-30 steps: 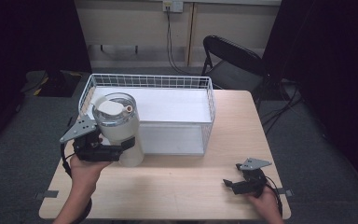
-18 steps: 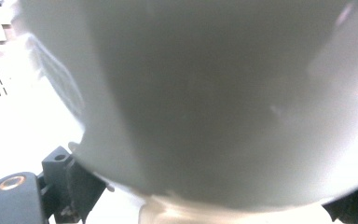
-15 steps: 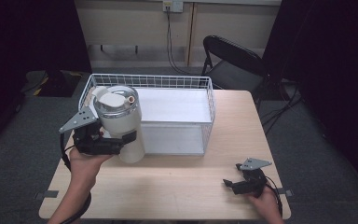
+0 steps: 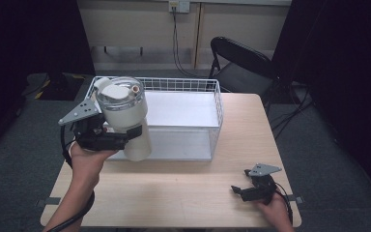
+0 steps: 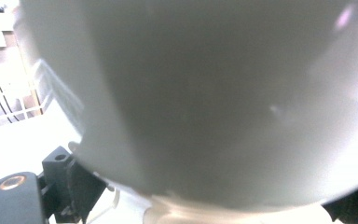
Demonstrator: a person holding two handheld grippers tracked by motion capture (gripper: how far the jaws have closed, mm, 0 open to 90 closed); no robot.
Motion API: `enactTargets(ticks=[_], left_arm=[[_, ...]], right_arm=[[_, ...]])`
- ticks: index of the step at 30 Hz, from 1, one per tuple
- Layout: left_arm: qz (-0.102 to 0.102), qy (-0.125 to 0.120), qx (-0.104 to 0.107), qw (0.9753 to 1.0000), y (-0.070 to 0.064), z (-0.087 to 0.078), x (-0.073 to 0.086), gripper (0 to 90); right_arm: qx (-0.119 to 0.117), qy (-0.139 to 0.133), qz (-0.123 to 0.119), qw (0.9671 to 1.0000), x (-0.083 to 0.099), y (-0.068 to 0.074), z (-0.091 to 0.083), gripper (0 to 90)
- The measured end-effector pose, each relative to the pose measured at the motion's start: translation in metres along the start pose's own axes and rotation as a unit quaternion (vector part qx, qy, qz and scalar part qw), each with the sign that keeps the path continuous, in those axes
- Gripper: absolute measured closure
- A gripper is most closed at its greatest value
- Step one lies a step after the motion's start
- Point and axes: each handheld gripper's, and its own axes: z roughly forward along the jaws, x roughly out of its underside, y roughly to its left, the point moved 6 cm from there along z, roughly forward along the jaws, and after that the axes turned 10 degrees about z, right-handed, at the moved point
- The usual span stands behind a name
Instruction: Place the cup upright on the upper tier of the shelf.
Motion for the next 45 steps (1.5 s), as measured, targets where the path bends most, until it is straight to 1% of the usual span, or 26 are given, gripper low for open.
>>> enactTargets(ticks=[5, 7, 12, 15, 16, 19, 26, 28, 31, 36, 42, 45], left_arm=[[0.0, 0.004, 0.006, 1.0, 0.0, 0.001, -0.009, 10.1], [0.004, 0.003, 0.005, 1.0, 0.001, 0.002, -0.012, 10.1], [-0.001, -0.002, 0.004, 1.0, 0.005, 0.003, -0.022, 10.2], [-0.002, -0.002, 0.004, 1.0, 0.006, 0.003, -0.024, 10.1], [-0.005, -0.005, 0.004, 1.0, 0.006, 0.004, -0.026, 10.1], [-0.003, -0.005, 0.004, 1.0, 0.007, 0.004, -0.03, 10.1], [-0.002, -0.005, 0.001, 1.0, 0.012, 0.007, -0.041, 10.1], [-0.002, -0.009, -0.003, 1.0, 0.014, 0.007, -0.046, 10.1], [-0.005, -0.012, -0.004, 0.9999, 0.016, 0.008, -0.049, 10.1], [0.0, -0.011, -0.005, 0.9999, 0.019, 0.009, -0.059, 10.1], [0.002, -0.011, -0.011, 0.9999, 0.023, 0.01, -0.066, 10.1], [0.0, -0.013, -0.014, 0.9998, 0.025, 0.012, -0.069, 10.1]], right_arm=[[0.0, 0.0, 0.001, 1.0, 0.0, 0.0, 0.0, 13.6], [0.0, 0.0, 0.0, 1.0, 0.0, 0.0, 0.0, 13.6], [0.0, 0.0, 0.002, 1.0, 0.0, 0.0, 0.0, 13.6], [0.0, 0.0, 0.001, 1.0, 0.0, 0.0, 0.0, 13.6], [0.0, 0.0, 0.002, 1.0, 0.0, 0.0, 0.0, 13.6], [0.0, -0.001, 0.001, 1.0, 0.0, 0.0, 0.0, 13.6], [0.0, -0.001, 0.0, 1.0, 0.0, 0.0, 0.0, 13.6], [0.0, -0.001, 0.0, 1.0, 0.0, 0.0, 0.0, 13.6], [0.0, -0.001, 0.0, 1.0, 0.0, 0.0, 0.0, 13.6], [0.0, -0.001, 0.0, 1.0, 0.0, 0.0, 0.0, 13.6], [0.0, -0.001, 0.0, 1.0, 0.0, 0.0, 0.0, 13.6], [0.0, -0.001, 0.001, 1.0, 0.0, 0.0, 0.0, 13.6]])
